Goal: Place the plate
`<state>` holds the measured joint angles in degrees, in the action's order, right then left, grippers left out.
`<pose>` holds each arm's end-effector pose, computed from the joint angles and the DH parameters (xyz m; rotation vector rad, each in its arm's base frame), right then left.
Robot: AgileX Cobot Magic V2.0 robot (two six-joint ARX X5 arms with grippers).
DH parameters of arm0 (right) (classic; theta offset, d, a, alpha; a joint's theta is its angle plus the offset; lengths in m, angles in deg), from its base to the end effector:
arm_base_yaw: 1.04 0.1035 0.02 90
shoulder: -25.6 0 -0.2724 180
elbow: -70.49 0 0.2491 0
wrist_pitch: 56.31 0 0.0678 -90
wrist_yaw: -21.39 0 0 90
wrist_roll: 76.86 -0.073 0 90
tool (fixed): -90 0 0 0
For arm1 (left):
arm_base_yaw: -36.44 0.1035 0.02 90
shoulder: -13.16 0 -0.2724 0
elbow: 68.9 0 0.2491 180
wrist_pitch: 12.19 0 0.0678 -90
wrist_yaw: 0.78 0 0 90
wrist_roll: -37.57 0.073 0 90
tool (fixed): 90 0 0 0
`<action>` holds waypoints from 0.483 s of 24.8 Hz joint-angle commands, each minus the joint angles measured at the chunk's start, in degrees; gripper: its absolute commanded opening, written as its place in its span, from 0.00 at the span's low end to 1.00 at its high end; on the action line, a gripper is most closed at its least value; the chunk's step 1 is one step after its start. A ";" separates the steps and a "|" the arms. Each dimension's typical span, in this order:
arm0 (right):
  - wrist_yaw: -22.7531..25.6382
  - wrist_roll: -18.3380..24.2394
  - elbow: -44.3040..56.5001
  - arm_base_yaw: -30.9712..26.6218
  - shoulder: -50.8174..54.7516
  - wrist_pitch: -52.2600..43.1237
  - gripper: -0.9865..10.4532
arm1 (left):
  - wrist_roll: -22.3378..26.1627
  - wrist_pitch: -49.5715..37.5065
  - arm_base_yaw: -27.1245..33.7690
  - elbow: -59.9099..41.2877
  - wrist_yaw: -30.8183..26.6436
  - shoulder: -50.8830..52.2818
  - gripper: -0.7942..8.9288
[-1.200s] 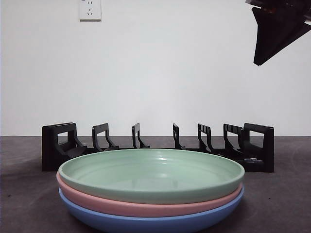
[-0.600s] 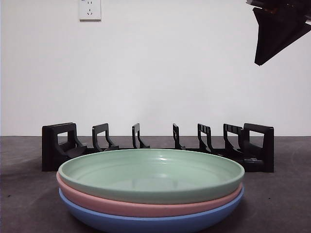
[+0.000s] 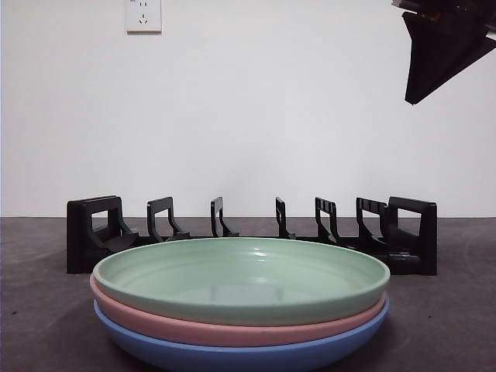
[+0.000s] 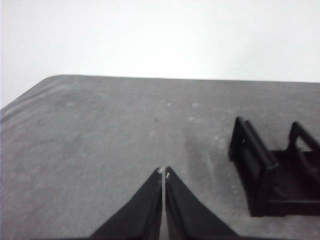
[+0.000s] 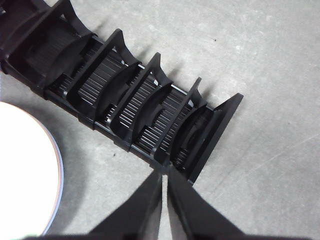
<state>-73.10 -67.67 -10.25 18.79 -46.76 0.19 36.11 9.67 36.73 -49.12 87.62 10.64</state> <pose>0.2593 0.0996 0.2947 -0.2616 0.8057 0.4661 0.1261 0.0027 0.1781 -0.0245 0.0799 0.0340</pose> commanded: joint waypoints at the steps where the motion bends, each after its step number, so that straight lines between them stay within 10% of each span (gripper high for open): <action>1: -0.02 0.28 -0.92 0.22 -0.15 -0.57 0.10 | 0.11 -2.32 0.94 -1.64 0.00 1.84 0.09; 12: -0.02 0.28 -0.92 0.22 -0.15 -0.57 0.10 | -2.45 -7.74 1.20 -5.14 -0.04 2.34 0.09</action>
<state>-73.08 -67.67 -10.25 18.77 -46.73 0.17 34.08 2.44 37.82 -53.10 87.62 12.93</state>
